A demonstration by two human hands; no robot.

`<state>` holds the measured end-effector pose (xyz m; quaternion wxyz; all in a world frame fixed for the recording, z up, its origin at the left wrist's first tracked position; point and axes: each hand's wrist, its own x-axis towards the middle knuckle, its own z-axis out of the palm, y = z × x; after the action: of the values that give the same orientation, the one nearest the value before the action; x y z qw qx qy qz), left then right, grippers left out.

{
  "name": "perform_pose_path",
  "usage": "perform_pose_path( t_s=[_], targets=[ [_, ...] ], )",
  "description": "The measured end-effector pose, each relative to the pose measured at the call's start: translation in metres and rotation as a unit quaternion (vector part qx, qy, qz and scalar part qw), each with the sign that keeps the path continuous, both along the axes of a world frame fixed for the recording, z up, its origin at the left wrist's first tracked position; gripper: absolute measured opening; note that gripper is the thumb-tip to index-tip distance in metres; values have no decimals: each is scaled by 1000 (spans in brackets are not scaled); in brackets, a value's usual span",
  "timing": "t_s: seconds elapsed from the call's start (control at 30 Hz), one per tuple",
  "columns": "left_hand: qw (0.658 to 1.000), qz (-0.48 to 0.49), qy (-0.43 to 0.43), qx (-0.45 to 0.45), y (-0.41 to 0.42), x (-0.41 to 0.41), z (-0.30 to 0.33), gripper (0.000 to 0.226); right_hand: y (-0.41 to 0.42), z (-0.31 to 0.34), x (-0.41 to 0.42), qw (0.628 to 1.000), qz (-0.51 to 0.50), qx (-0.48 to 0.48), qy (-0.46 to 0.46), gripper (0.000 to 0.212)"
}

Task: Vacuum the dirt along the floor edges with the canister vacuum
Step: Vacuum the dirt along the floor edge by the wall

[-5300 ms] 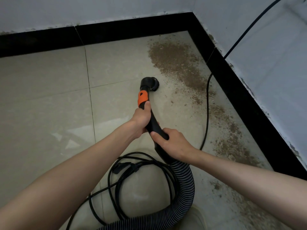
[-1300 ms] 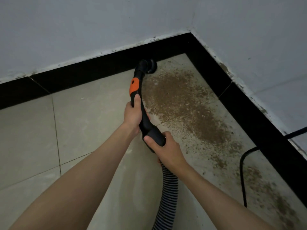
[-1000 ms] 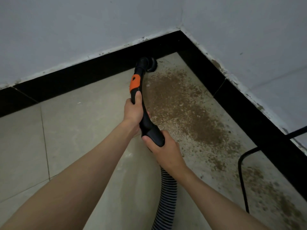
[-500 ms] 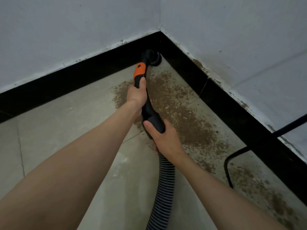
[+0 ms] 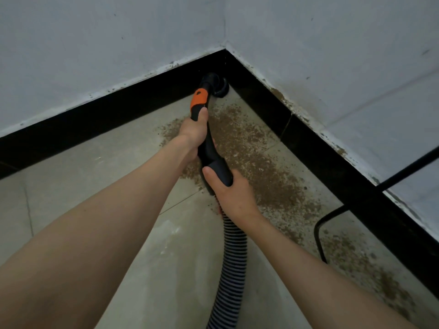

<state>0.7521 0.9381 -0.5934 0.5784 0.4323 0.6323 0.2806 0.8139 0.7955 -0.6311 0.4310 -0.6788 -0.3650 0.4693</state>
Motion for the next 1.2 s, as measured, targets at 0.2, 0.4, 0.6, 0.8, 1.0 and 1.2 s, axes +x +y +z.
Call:
perform_pose_path(
  t_s=[0.2, 0.4, 0.6, 0.8, 1.0, 1.2],
  targets=[
    [999, -48, -8, -25, -15, -2, 5, 59, -21, 7, -11, 1000, -21, -5, -12, 29],
    [997, -57, -32, -50, -30, -4, 12, 57, -38, 21, -15, 999, -18, -19, -21, 32],
    [996, -50, -44, -60, -43, -8, 26, 61, -49, 35, -12, 998, 3, -37, -47, 39],
    [996, 61, -65, -17, -60, -46, 33, 53, -52, 48, -21, 991, 90, -23, -96, 44],
    [975, 202, -85, -30, -87, -111, 24, 53, -53, 54, -49, 965, 224, -34, -129, 58],
    [961, 249, -101, -62, -114, -144, 14, 42, -69, 46, -75, 951, 272, -47, -141, 50]
  ],
)
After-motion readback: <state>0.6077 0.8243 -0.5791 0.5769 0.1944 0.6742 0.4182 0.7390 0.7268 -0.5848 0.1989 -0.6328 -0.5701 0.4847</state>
